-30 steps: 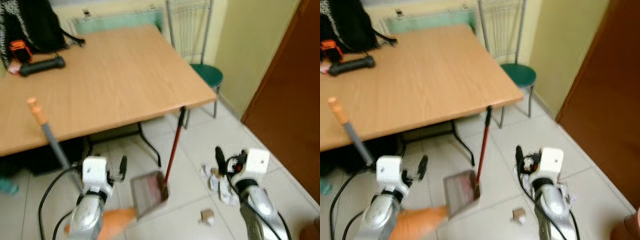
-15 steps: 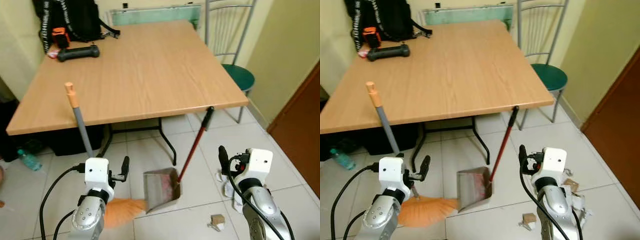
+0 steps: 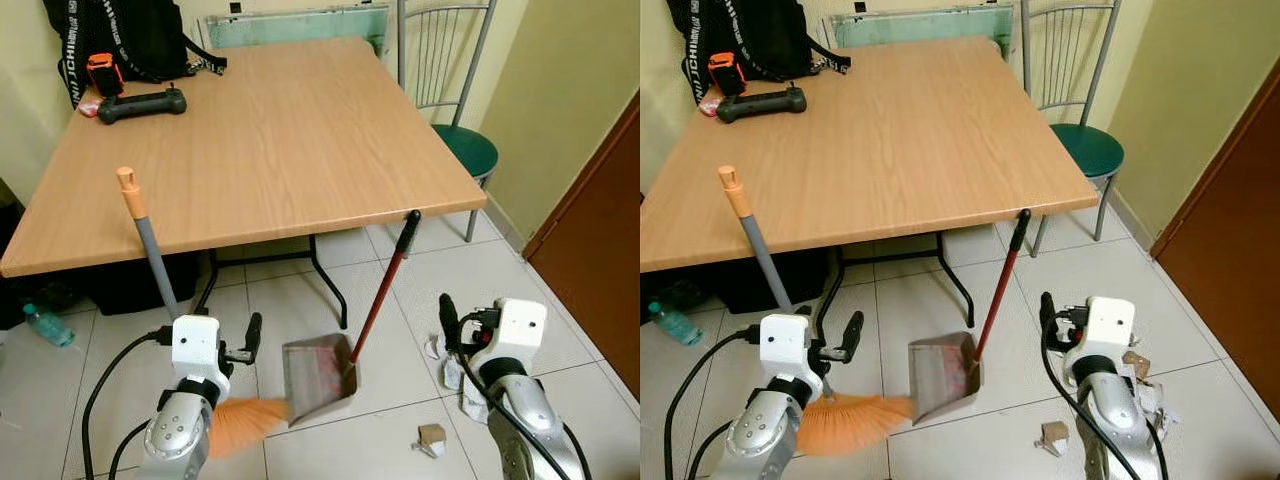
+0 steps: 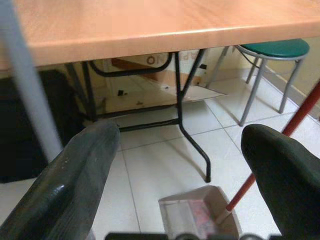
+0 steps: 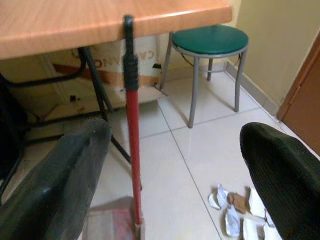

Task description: Sweep floor

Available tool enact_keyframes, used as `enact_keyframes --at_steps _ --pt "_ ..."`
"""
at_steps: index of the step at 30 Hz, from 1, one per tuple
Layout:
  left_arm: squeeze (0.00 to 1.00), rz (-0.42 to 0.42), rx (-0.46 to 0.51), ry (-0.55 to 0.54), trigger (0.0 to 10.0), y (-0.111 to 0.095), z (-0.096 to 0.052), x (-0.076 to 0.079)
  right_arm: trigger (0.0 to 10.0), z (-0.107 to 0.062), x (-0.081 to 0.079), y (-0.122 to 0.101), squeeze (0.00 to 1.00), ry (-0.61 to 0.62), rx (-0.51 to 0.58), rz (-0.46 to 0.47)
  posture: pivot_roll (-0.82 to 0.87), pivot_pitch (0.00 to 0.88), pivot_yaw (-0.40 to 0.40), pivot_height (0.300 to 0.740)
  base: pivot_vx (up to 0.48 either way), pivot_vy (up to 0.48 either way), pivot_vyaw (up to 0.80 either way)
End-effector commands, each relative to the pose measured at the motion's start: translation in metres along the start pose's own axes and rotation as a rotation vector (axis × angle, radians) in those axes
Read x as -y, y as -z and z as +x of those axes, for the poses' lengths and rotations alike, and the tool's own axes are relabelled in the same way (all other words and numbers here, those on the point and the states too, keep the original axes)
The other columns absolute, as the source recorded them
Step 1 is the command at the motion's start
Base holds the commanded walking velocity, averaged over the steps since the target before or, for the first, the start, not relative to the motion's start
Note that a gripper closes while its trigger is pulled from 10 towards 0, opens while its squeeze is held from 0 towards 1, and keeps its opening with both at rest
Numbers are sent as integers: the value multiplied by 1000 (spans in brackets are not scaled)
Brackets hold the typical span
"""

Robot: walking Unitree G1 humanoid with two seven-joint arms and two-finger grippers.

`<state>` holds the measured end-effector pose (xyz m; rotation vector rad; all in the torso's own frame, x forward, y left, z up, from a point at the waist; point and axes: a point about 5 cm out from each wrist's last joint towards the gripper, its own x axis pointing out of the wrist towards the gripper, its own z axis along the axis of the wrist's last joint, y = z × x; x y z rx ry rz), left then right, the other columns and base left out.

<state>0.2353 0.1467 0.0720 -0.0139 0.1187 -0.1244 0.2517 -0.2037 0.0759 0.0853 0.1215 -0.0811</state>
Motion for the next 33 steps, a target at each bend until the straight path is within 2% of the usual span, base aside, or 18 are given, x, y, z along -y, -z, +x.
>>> enact_keyframes --at_steps 1,21,33 --pt "0 0 -2 -4 10000 1 -2 -1 10000 -2 -2 3 0 -8 -15 8 12 109 -17 740 0 304 0" --pt "0 -1 -6 6 10000 2 -2 0 10000 1 -3 3 0 -17 -25 2 17 105 -18 740 0 308 0" --pt "0 0 -7 8 10000 2 -3 1 10000 0 -1 6 0 -7 -35 -9 14 106 -17 740 0 433 0"
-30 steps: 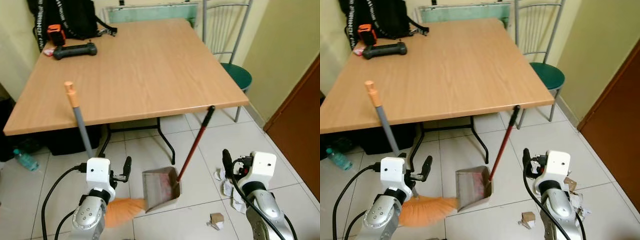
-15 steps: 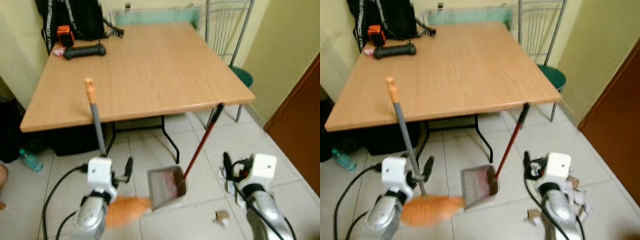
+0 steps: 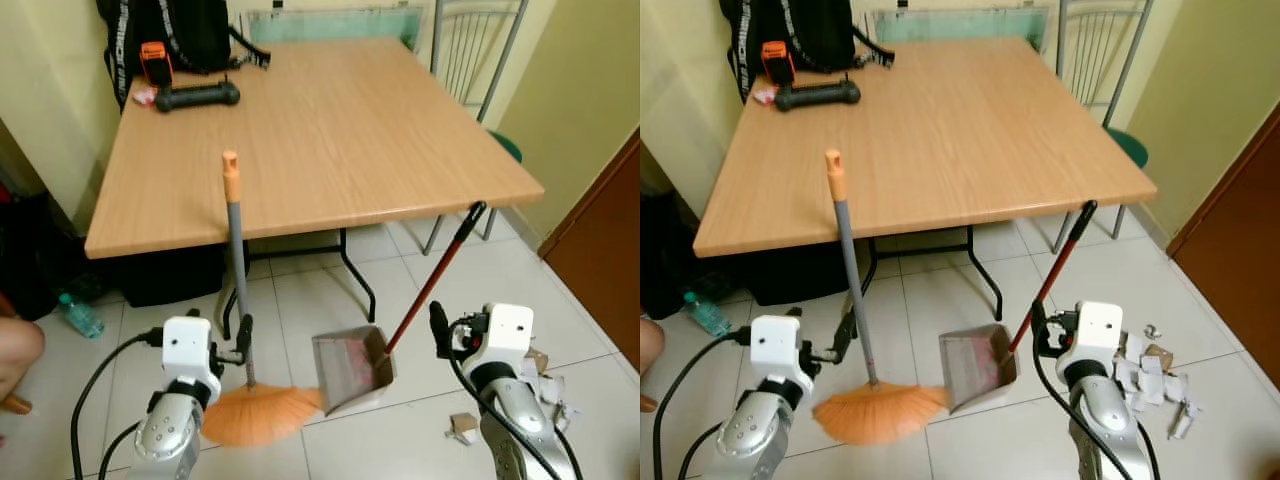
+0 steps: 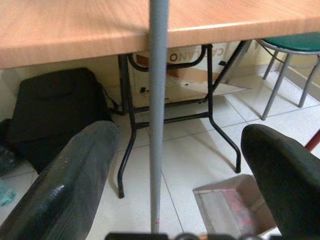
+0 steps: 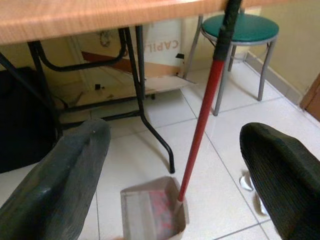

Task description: Sweep floor

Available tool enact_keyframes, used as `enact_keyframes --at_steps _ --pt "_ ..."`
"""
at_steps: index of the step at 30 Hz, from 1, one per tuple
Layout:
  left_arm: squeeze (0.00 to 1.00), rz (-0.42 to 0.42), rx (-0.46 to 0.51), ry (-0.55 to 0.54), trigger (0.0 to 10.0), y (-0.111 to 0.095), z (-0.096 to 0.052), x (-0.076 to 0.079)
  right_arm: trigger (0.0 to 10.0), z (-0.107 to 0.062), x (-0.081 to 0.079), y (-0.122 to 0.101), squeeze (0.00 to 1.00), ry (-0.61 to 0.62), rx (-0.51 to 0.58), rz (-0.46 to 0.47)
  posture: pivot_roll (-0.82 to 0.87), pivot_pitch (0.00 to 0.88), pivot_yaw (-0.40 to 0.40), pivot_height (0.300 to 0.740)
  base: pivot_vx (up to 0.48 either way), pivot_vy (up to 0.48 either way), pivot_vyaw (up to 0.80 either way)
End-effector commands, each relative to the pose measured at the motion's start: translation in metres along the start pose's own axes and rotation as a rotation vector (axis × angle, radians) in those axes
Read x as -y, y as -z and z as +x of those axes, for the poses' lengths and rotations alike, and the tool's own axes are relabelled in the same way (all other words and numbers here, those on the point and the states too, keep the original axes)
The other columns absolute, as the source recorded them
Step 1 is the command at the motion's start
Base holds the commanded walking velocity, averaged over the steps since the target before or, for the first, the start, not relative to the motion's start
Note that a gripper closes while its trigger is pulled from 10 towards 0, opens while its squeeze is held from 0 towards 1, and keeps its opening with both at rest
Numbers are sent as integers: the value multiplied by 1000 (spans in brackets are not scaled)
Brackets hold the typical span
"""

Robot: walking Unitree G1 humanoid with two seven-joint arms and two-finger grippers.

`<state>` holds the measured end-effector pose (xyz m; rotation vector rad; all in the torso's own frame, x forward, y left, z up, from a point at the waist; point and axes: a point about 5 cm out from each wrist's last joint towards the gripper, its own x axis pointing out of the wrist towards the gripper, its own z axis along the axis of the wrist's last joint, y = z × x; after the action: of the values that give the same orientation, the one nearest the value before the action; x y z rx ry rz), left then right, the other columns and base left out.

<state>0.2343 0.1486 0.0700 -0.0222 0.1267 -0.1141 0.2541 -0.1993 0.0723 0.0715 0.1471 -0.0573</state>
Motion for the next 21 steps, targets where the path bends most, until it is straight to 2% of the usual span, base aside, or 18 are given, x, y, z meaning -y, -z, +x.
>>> enact_keyframes --at_steps 1,21 --pt "0 9 0 18 10000 0 -2 3 10000 -3 4 2 0 15 -10 8 14 106 -17 740 0 435 0" --pt "0 10 -4 20 10000 1 -4 4 10000 -4 2 5 0 6 -22 25 14 113 -18 740 0 453 0"
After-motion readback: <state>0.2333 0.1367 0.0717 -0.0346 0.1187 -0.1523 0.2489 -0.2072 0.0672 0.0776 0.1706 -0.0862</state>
